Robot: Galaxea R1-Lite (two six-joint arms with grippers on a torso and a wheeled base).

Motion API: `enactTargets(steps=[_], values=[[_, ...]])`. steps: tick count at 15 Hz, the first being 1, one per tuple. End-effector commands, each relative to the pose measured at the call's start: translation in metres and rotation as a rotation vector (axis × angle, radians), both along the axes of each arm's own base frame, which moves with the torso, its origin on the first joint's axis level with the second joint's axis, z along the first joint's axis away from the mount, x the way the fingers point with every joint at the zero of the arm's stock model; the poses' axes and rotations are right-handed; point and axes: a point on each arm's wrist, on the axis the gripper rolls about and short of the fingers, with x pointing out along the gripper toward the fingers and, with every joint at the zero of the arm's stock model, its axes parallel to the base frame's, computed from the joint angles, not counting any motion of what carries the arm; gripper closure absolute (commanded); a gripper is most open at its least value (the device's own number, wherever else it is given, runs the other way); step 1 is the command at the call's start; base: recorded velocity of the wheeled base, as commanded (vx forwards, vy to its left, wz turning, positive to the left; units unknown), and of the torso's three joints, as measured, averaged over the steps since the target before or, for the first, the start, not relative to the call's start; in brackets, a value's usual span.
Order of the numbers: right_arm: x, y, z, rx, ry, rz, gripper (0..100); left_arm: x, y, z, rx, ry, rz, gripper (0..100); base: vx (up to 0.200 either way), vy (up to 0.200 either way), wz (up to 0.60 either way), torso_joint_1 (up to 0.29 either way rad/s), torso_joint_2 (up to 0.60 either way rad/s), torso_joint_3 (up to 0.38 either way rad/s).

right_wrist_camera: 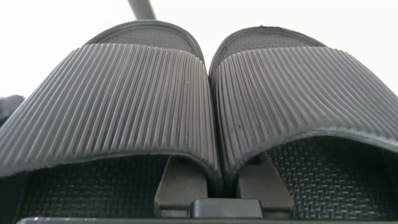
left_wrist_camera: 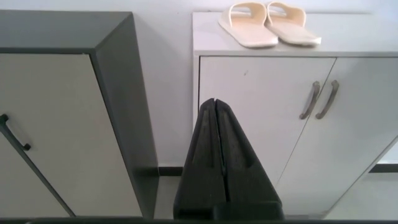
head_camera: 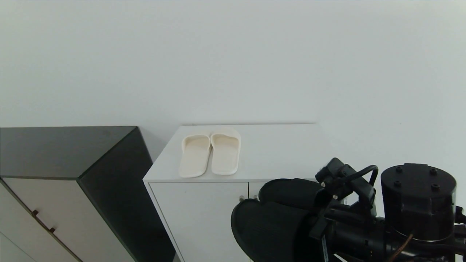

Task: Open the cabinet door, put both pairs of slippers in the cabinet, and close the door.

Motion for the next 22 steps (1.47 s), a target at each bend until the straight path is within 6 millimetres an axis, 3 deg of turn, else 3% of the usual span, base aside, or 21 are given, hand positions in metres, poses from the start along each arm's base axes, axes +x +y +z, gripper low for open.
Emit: enactTargets(steps=[1,10,11,22], values=[[-0.003,-0.003,-0.001,0.000,0.004,0.011,100,0.000,0.000,0.000,-0.002,0.001,0.001,100,0.000,0.000,0.00,-0.207,0.48,0.261],[-0.004,-0.004,-0.002,-0.014,-0.004,0.015,100,0.000,0.000,0.000,0.000,0.001,0.003,100,0.000,0.000,0.00,-0.225,0.54,0.315],[-0.004,-0.004,-0.002,-0.012,-0.005,0.015,100,0.000,0.000,0.000,-0.002,0.001,0.003,0,0.000,0.000,0.00,-0.198,0.52,0.315],[-0.005,-0.004,-0.012,-0.058,0.004,0.032,100,0.000,0.000,0.001,0.023,-0.005,-0.020,0,0.000,0.000,0.00,-0.161,0.49,0.323]])
